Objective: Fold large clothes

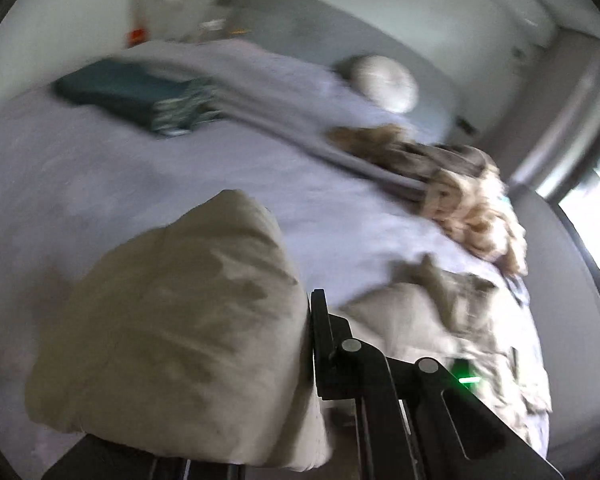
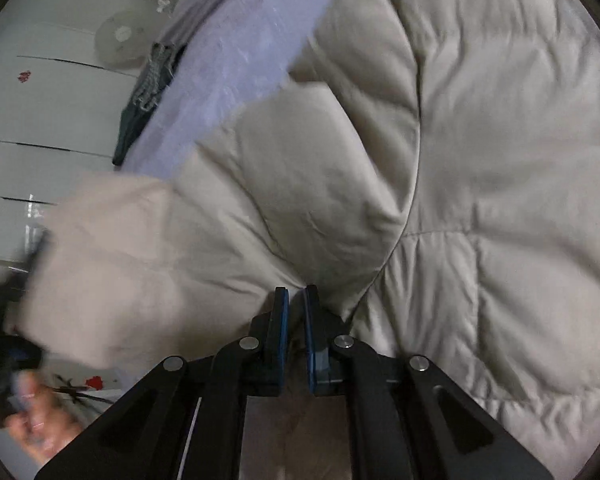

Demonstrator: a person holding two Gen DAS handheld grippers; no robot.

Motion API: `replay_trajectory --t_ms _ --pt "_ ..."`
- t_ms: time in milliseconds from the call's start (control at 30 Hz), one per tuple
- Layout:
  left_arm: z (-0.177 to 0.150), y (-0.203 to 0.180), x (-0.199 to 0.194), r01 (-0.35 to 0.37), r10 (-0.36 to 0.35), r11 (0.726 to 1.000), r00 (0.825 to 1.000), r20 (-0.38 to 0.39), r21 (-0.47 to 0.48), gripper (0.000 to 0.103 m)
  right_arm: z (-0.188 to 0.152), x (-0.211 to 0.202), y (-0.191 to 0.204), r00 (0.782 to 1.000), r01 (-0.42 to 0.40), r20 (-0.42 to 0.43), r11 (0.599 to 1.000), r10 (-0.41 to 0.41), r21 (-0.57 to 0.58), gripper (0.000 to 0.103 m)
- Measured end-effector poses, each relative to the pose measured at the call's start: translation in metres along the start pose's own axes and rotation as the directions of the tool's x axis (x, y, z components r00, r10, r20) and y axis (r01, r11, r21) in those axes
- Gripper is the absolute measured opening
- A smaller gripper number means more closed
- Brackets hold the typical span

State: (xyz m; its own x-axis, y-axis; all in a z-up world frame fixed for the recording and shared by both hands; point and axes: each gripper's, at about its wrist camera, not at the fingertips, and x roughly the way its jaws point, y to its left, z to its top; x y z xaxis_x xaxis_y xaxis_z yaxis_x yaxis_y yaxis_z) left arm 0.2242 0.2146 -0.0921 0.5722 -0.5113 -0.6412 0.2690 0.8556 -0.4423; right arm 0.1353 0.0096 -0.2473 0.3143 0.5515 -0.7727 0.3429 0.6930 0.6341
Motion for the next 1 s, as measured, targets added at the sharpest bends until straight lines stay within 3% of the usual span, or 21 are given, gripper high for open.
replay_trajectory --t_ms 133,200,300,400,500,600,667,733,800,833,900,1000 --pt "-0.003 -0.076 0.029 0.130 -0.124 0.988 0.990 -0.068 0.080 0.011 -0.001 -0.002 -0.009 0.997 -0.065 -0.038 0.998 0.065 0.016 0.005" --pt "-0.009 -0.117 0.045 0.160 -0.147 0.979 0.984 -0.105 0.129 0.011 -0.004 -0.022 -0.022 0.992 -0.116 -0.038 0.992 0.118 0.045 0.006" --pt "-0.030 -0.186 0.076 0.195 -0.159 0.952 0.974 -0.162 0.236 0.011 -0.008 -0.068 -0.048 0.995 -0.099 0.025 0.993 0.098 0.062 0.006" --pt "-0.064 -0.236 0.109 0.182 -0.110 0.925 0.969 -0.223 0.333 0.011 -0.015 -0.130 -0.088 0.991 0.017 0.128 0.998 -0.024 0.058 0.006" --pt "-0.111 -0.266 0.151 0.132 -0.002 0.899 0.955 -0.298 0.417 0.011 -0.022 -0.186 -0.133 0.967 0.128 0.209 0.987 -0.147 0.099 0.007" --pt "-0.142 -0.262 0.178 0.084 0.089 0.890 0.932 -0.352 0.448 0.011 -0.027 -0.216 -0.164 0.952 0.169 0.233 0.976 -0.197 0.135 0.007" --pt "-0.149 -0.257 0.182 0.068 0.105 0.890 0.931 -0.349 0.451 0.011 -0.031 -0.226 -0.176 0.951 0.171 0.236 0.975 -0.201 0.143 0.007" --pt "-0.150 -0.257 0.174 0.077 0.098 0.890 0.931 -0.353 0.450 0.026 -0.032 -0.228 -0.182 0.953 0.164 0.232 0.976 -0.194 0.145 0.007" --pt "-0.150 -0.257 0.160 0.107 0.067 0.891 0.930 -0.362 0.442 0.091 -0.033 -0.225 -0.184 0.955 0.161 0.228 0.976 -0.191 0.145 0.007" --pt "-0.149 -0.255 0.159 0.095 0.074 0.889 0.936 -0.345 0.448 0.101 -0.031 -0.229 -0.182 0.954 0.160 0.230 0.977 -0.190 0.142 0.009" --pt "-0.145 -0.252 0.133 0.046 0.102 0.873 0.957 -0.273 0.486 0.103 -0.029 -0.244 -0.184 0.952 0.165 0.240 0.978 -0.192 0.128 0.009" --pt "-0.132 -0.230 0.107 0.037 0.093 0.887 0.962 -0.258 0.461 0.103 -0.022 -0.243 -0.161 0.938 0.226 0.255 0.972 -0.234 0.061 0.009"
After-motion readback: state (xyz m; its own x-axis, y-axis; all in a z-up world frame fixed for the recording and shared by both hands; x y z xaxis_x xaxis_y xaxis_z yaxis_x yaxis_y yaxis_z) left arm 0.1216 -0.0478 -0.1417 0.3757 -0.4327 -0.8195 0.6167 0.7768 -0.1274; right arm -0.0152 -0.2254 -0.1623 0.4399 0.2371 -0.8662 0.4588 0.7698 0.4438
